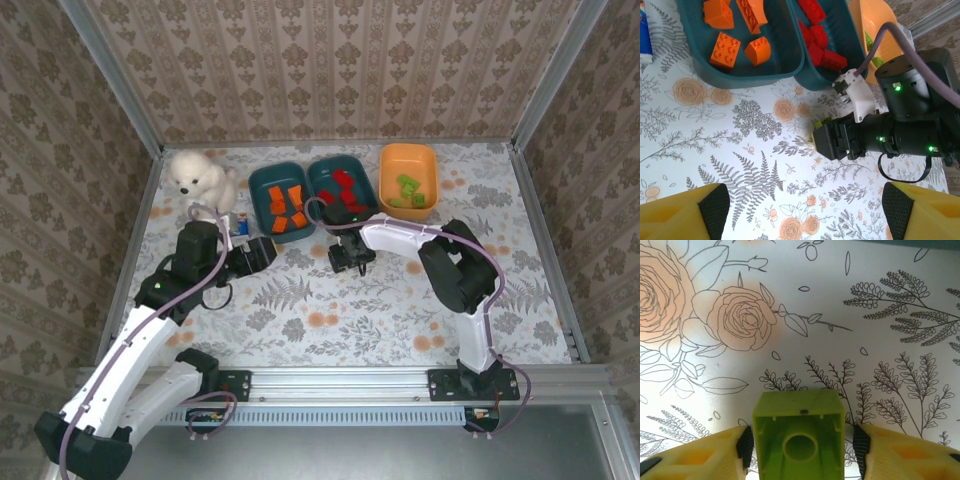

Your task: Sort the legos into containers by color

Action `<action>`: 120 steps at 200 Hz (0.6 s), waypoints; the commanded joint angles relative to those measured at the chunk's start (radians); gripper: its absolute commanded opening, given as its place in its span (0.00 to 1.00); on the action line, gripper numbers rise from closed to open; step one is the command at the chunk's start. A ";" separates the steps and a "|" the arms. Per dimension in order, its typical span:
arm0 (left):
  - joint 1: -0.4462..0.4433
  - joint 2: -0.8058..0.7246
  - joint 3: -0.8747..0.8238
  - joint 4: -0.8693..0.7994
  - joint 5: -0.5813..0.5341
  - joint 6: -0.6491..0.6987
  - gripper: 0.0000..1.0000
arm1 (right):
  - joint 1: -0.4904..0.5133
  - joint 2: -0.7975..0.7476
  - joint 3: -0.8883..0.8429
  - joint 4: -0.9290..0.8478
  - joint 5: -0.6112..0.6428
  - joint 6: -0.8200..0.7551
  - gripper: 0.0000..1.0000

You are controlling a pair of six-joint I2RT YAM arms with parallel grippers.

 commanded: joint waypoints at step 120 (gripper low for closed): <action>-0.081 0.093 -0.004 0.071 0.070 -0.023 0.80 | -0.087 -0.340 -0.058 -0.046 0.073 0.039 0.29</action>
